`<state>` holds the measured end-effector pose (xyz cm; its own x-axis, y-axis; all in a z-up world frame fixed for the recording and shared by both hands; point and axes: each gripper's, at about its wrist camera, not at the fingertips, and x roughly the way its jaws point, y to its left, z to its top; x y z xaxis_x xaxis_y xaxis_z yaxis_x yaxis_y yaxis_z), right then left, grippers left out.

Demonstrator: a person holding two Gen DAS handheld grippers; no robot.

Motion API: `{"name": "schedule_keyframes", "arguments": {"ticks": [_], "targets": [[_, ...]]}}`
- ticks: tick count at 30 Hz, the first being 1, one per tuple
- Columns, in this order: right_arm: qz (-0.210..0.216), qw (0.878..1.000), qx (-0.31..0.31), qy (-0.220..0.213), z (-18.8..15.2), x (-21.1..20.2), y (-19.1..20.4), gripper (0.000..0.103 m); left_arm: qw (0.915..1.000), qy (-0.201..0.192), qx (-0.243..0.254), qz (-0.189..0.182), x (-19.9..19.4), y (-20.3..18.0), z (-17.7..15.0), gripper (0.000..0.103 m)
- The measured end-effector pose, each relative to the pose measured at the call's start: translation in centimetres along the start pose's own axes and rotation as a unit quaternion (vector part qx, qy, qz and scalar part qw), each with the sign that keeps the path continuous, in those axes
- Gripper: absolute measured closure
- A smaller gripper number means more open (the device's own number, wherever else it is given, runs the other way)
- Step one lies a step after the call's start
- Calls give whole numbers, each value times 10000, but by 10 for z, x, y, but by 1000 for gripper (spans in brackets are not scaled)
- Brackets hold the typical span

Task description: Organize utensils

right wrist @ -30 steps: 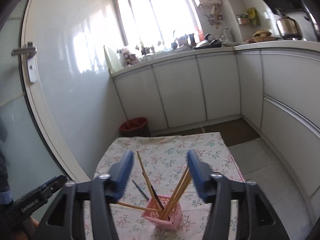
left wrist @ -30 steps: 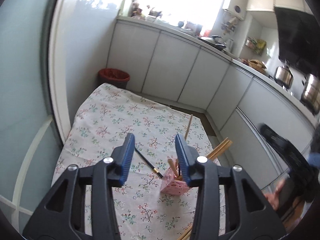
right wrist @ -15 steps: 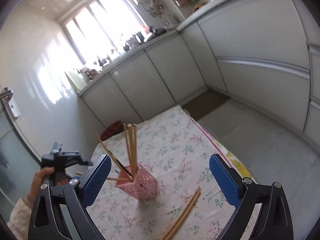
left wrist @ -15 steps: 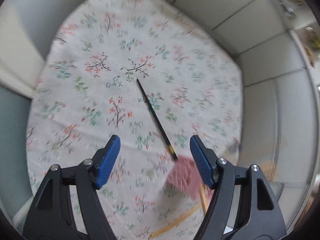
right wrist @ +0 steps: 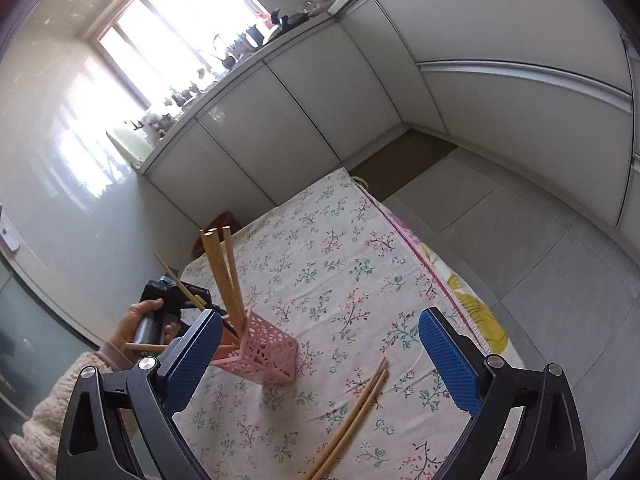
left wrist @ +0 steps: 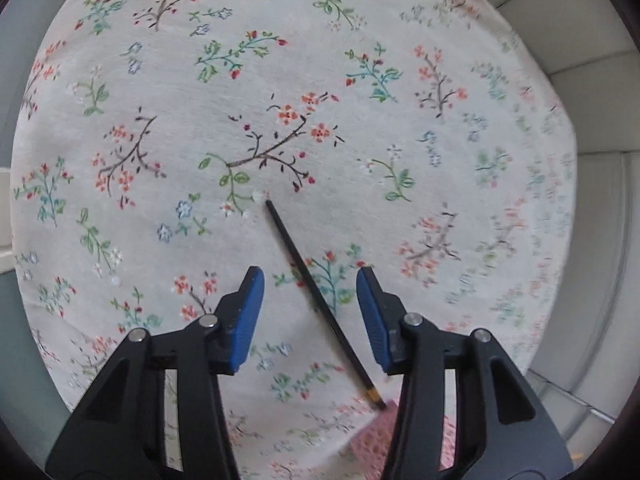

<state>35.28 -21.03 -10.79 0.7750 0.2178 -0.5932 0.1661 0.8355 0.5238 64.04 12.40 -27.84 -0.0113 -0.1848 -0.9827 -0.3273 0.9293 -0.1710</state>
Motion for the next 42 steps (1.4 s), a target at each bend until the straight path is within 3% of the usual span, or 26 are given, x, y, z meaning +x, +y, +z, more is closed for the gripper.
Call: {"name": "schedule_keyframes", "arguments": {"ticks": [2, 4, 5, 11, 13, 15, 19, 24, 27, 32, 39, 42], "targets": [[42, 9999, 117, 101, 1, 3, -5, 3, 9997, -12, 125, 189, 6, -8, 0, 66], [64, 9996, 229, 175, 2, 4, -10, 3, 9984, -90, 386, 414, 7, -18, -1, 87], [56, 9995, 250, 188, 3, 4, -11, 3, 9973, -147, 508, 506, 6, -22, -3, 90], [-13, 9996, 240, 148, 2, 2, -9, 3, 9960, -412, 717, 340, -1, -15, -17, 97], [-19, 9996, 225, 183, 1, 2, -9, 3, 9928, -639, 811, 610, -7, -1, -23, 98], [-1, 9995, 252, 213, 0, 3, -8, 3, 9913, -734, 881, 648, -13, 13, -32, 98], [63, 9992, 297, 259, -2, 3, -6, 3, 9863, -1298, 995, 231, -52, 34, -75, 98], [209, 9992, 211, 254, -6, -4, 1, 3, 9669, -2202, 1283, 133, -108, 44, -163, 98], [351, 9987, 221, 294, -9, -11, 3, 3, 9496, -2781, 1443, 104, -143, 59, -228, 98], [366, 9990, 109, 216, -16, -26, 3, 3, 9239, -3485, 1576, 51, -181, 71, -301, 98], [328, 9994, 98, 103, -18, -41, -7, 3, 9005, -3982, 1748, 58, -230, 68, -358, 98], [297, 9994, 149, 57, -16, -47, -13, 3, 8966, -4014, 1869, -20, -249, 63, -376, 98]]}}
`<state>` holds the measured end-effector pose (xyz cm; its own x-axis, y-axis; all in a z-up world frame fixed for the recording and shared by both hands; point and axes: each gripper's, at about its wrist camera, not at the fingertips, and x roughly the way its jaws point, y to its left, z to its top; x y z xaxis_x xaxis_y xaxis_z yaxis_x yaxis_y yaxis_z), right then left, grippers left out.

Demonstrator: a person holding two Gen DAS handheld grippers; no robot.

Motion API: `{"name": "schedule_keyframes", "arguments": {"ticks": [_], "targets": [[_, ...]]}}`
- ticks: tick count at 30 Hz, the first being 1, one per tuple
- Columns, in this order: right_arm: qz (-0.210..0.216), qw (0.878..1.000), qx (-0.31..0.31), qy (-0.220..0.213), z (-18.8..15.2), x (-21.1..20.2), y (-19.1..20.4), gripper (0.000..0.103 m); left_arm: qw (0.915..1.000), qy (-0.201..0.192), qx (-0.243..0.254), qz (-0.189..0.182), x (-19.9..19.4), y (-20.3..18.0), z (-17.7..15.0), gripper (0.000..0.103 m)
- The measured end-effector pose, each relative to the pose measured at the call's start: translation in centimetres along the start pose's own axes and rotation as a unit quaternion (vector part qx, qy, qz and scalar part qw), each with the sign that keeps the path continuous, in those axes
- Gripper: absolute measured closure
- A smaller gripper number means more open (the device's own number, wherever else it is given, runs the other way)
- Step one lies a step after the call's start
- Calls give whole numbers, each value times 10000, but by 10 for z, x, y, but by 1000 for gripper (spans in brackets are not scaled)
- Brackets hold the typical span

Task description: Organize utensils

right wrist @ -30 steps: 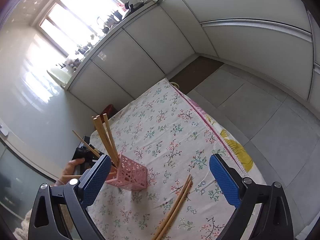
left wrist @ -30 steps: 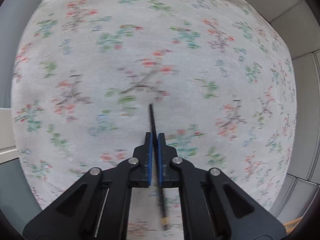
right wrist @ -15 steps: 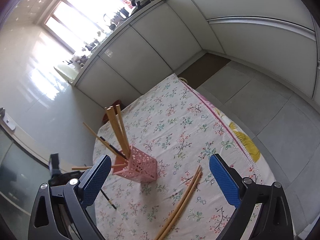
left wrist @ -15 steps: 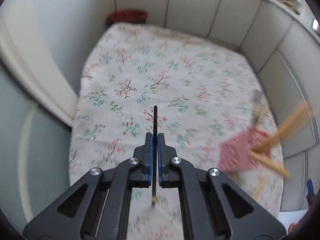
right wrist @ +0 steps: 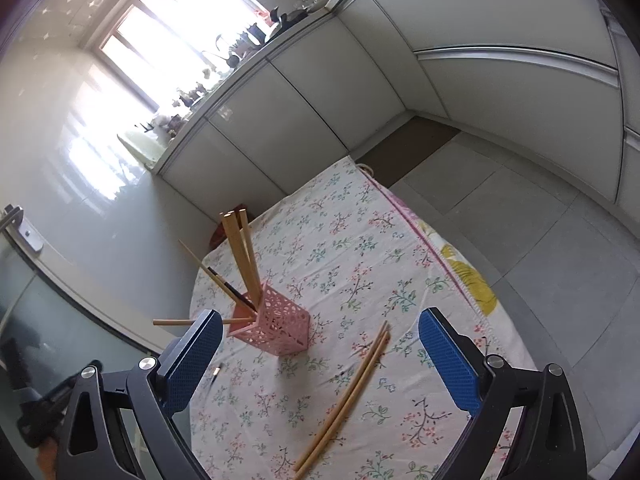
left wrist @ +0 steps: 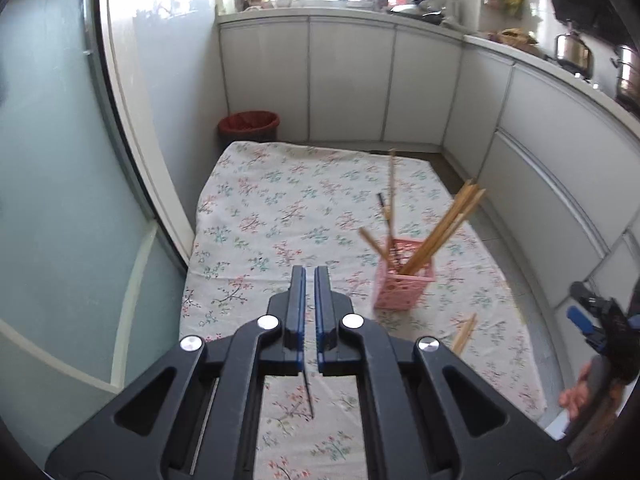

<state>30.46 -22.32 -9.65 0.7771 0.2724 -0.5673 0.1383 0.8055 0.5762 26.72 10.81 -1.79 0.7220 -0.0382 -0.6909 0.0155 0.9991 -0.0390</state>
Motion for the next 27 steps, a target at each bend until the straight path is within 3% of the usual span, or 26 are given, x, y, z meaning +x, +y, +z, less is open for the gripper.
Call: {"name": "schedule_keyframes", "arguments": {"ticks": [4, 6, 8, 9, 11, 12, 15, 17, 21, 24, 27], "targets": [[60, 10000, 42, 41, 3, -3, -4, 3, 9998, 108, 185, -62, -11, -11, 1, 98], [98, 9999, -47, 15, 2, -6, -3, 3, 9972, 679, 78, -307, 10, -10, -5, 93], [73, 9999, -148, -23, 1, -7, 1, 3, 9853, 1629, -178, -475, 61, -2, -18, 51], [72, 9998, -157, -19, 1, -7, 1, 3, 9786, 2013, -252, -348, 91, 4, -25, 49], [89, 9999, -133, 13, 0, -6, 2, 3, 9632, 2652, -438, -51, 141, 18, -38, 49], [86, 9999, -119, 35, 1, -4, 2, 3, 9510, 3006, -726, -27, 173, 31, -46, 49], [57, 9999, -129, 83, 2, 0, 1, 3, 9348, 3335, -1219, 92, 225, 56, -55, 49], [38, 9998, -137, 148, 3, 3, 1, 3, 9303, 3397, -1375, 144, 251, 64, -53, 49], [57, 9995, -49, 320, 5, 12, -1, 3, 9320, 3412, -1174, 341, 279, 62, -44, 50], [27, 9990, 20, 447, 5, 18, -3, 3, 9248, 3573, -1227, 437, 302, 66, -46, 59], [50, 9986, 76, 514, 4, 19, -4, 3, 9197, 3718, -1156, 500, 315, 68, -56, 86]]}}
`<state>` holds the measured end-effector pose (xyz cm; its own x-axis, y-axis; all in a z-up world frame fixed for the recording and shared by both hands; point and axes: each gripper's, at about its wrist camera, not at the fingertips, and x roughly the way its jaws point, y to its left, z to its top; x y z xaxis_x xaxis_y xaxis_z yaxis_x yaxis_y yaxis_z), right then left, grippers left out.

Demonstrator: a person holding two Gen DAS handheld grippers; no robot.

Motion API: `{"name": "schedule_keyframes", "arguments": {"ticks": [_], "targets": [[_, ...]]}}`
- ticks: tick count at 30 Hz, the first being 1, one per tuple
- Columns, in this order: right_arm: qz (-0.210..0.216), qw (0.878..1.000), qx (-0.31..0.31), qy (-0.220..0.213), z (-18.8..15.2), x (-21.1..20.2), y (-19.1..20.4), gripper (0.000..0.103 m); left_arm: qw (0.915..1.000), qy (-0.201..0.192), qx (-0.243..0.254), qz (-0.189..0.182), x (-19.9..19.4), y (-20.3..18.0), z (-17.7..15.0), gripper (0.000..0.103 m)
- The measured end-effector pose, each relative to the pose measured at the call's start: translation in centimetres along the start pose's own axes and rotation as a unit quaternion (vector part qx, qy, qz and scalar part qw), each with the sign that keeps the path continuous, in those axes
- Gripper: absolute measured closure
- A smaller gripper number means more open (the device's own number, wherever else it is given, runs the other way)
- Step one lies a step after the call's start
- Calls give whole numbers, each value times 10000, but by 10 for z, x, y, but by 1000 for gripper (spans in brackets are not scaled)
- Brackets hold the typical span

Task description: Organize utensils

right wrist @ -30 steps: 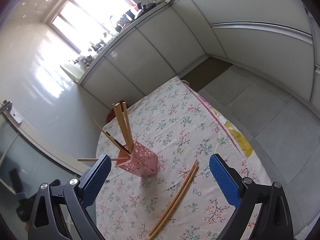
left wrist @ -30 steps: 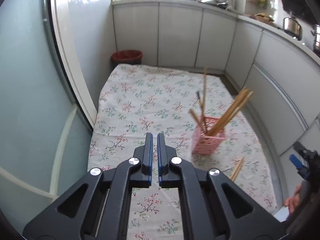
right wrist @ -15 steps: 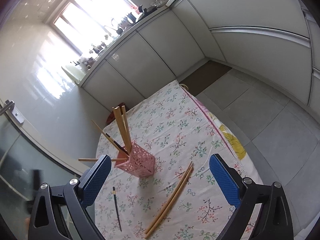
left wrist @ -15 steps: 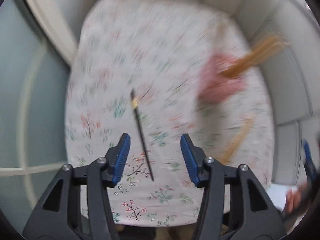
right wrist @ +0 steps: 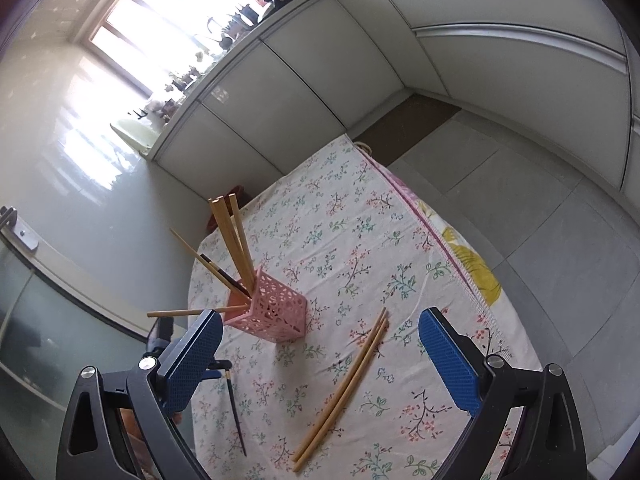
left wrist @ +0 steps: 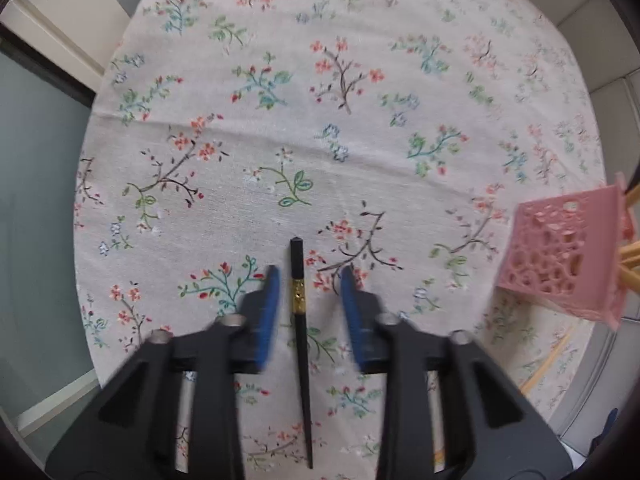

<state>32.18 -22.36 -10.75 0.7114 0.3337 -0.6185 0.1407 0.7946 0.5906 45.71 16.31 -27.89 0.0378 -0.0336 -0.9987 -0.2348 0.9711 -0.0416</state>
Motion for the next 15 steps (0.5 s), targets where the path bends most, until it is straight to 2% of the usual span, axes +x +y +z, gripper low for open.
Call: {"name": "schedule_keyframes", "arguments": {"ticks": [2, 6, 9, 12, 15], "targets": [[-13, 10000, -2, -9, 1, 0, 0, 3, 9997, -90, 161, 163, 1, -3, -5, 95], [6, 10000, 26, 5, 1, -1, -1, 3, 9993, -371, 89, 16, -5, 5, -21, 96], [-14, 10000, 23, -12, 0, -2, -1, 3, 9961, -823, 186, -243, -26, 12, -54, 96], [16, 10000, 78, 43, 0, -1, -4, 3, 9876, -1418, 384, -547, -60, 18, -92, 96], [45, 9998, 140, 92, -1, -1, -5, 3, 9756, -1978, 696, -652, -99, 16, -134, 96]]}}
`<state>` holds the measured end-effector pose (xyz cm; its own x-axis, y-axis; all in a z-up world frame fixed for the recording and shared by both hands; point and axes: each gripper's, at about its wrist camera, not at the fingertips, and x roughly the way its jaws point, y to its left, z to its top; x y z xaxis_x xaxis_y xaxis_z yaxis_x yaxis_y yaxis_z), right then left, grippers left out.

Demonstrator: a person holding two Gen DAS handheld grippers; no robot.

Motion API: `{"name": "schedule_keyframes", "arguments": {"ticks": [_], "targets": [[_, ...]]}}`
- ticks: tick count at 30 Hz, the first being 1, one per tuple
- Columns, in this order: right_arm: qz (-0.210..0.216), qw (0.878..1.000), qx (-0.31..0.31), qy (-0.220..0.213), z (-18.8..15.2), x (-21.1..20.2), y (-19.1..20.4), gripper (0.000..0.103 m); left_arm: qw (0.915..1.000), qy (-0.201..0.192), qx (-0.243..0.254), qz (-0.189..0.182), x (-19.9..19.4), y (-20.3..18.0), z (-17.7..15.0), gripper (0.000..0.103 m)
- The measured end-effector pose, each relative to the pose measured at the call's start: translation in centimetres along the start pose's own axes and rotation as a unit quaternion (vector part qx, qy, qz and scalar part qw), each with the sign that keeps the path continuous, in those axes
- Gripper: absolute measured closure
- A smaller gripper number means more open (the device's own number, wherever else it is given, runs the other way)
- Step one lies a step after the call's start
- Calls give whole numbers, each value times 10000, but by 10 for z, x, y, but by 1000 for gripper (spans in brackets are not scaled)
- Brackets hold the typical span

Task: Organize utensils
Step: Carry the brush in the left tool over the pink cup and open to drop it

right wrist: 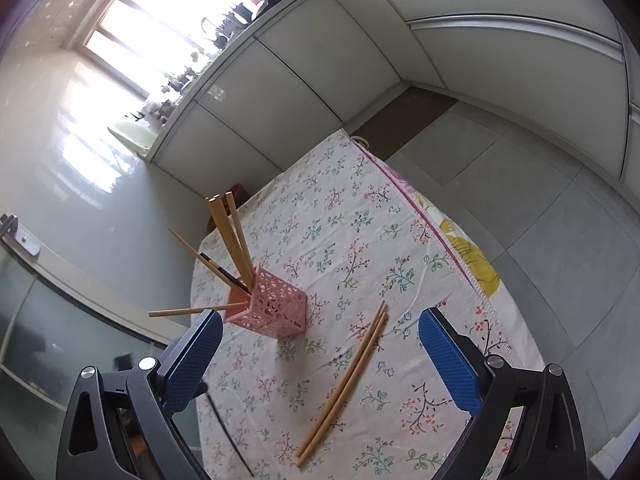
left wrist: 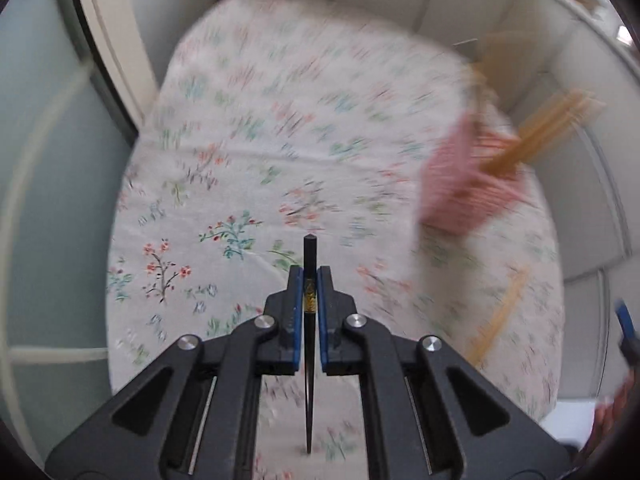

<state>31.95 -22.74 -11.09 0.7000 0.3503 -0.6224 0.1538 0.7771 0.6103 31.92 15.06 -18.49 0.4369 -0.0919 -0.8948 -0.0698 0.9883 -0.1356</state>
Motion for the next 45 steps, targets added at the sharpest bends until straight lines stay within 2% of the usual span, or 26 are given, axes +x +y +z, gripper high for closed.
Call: {"name": "schedule_keyframes", "arguments": {"ticks": [4, 10, 16, 22, 25, 28, 33, 37, 40, 42, 44, 45], "targets": [[-15, 10000, -30, 7, -5, 0, 2, 3, 9954, -909, 315, -50, -67, -16, -17, 96], [-71, 9999, -151, 21, -12, 2, 6, 3, 9837, -1693, 529, -303, -130, -33, -28, 96], [-114, 9998, -165, -23, -11, 0, 5, 3, 9749, -2052, 735, -452, -168, -57, -16, 96], [-27, 10000, 25, 40, -8, 1, -1, 3, 9696, -2212, 876, -576, -181, -73, -1, 96], [-24, 10000, -8, 12, -9, 0, 0, 3, 9660, -2303, 923, -725, -187, -87, 15, 96], [-32, 10000, -69, 2, -10, 1, 3, 3, 9583, -2564, 963, -812, -195, -103, 36, 96], [-39, 9999, -154, 66, -11, 4, 6, 3, 9504, -2860, 872, -853, -182, -123, 77, 96], [-112, 9994, -329, 73, -11, 6, 11, 3, 9524, -2808, 878, -800, -150, -137, 97, 96], [-195, 9987, -459, 63, -13, 8, 15, 3, 9612, -2546, 829, -665, -112, -143, 105, 96], [-228, 9984, -520, 55, -13, 10, 16, 3, 9692, -2214, 845, -663, -80, -142, 102, 95], [-254, 9981, -555, 55, -13, 12, 17, 3, 9740, -2017, 754, -700, -68, -137, 96, 87], [-258, 9980, -571, 59, -13, 12, 17, 3, 9740, -2029, 706, -724, -68, -133, 90, 86]]}}
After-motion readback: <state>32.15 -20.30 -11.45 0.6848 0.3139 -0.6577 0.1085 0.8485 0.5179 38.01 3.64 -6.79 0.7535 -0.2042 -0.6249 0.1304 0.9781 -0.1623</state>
